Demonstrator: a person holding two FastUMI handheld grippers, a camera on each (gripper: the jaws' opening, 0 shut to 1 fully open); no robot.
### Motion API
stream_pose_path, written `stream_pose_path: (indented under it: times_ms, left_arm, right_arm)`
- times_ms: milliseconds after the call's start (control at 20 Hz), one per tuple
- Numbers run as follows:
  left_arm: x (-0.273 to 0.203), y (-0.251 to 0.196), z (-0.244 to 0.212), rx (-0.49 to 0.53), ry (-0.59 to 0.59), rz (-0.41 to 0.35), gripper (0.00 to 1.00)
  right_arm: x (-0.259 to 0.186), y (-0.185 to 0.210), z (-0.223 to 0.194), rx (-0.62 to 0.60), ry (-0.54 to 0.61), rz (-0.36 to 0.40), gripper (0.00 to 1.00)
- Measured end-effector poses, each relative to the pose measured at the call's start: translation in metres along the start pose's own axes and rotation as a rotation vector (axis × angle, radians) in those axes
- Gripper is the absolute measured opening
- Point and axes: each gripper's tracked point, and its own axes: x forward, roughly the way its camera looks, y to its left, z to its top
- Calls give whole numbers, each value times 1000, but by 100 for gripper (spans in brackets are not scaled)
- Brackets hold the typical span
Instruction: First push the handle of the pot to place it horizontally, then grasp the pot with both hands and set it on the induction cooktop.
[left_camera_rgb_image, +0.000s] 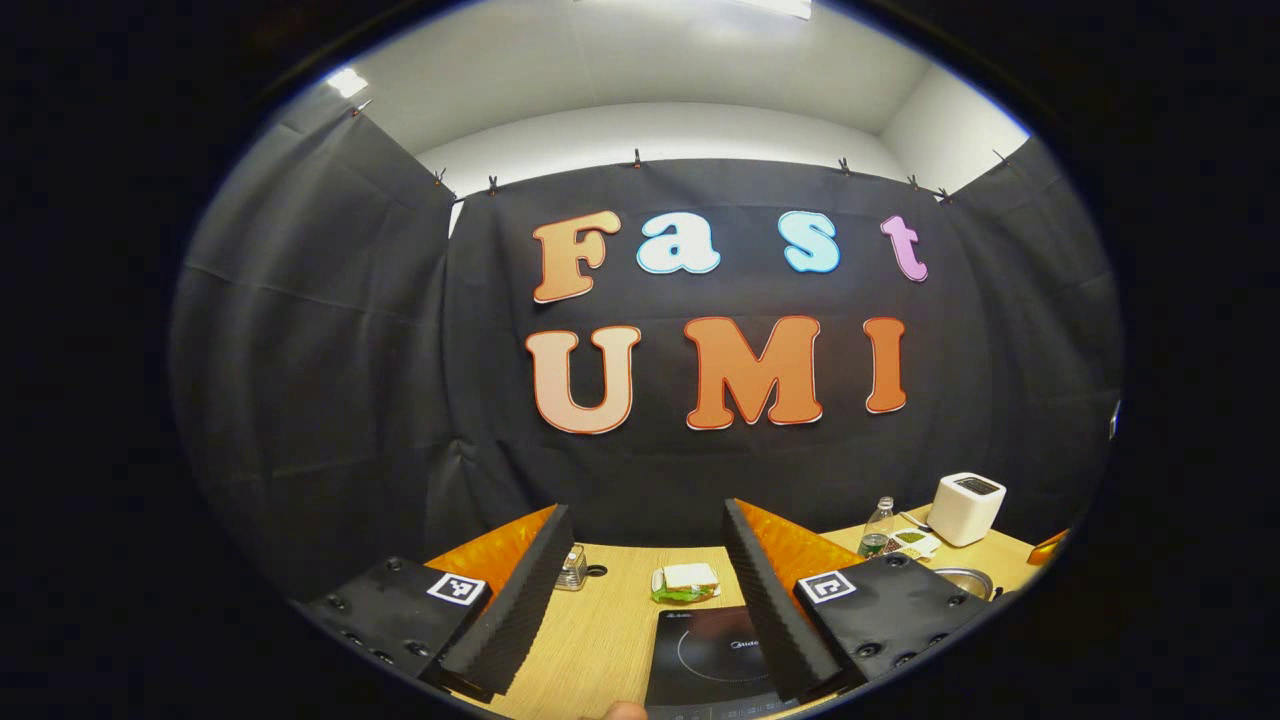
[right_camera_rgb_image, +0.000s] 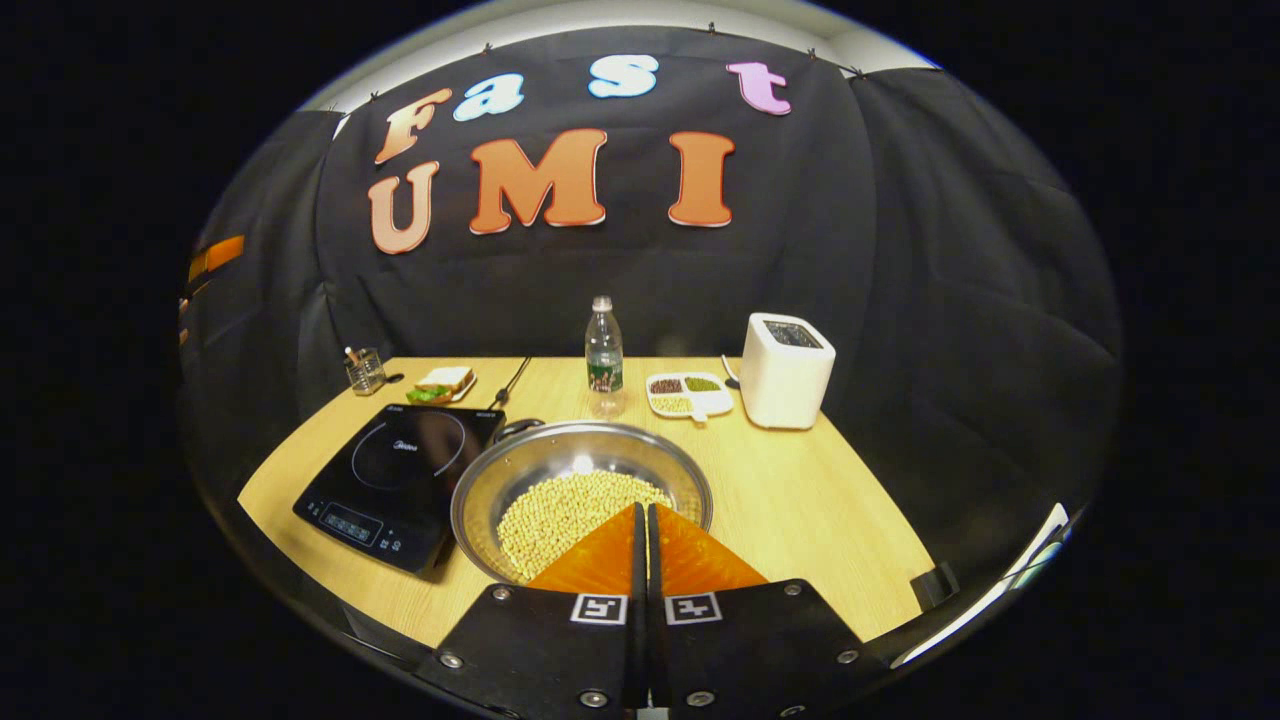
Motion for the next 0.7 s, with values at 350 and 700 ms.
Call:
stream_pose_path:
  times_ms: [350, 700]
  left_arm:
    - [2, 4, -5, -4, 18, 13, 98]
    - [3, 0, -6, -2, 25, 1, 98]
  right_arm:
    - [12, 4, -58, -10, 142, 30, 0]
    - [25, 13, -107, -2, 272, 56, 0]
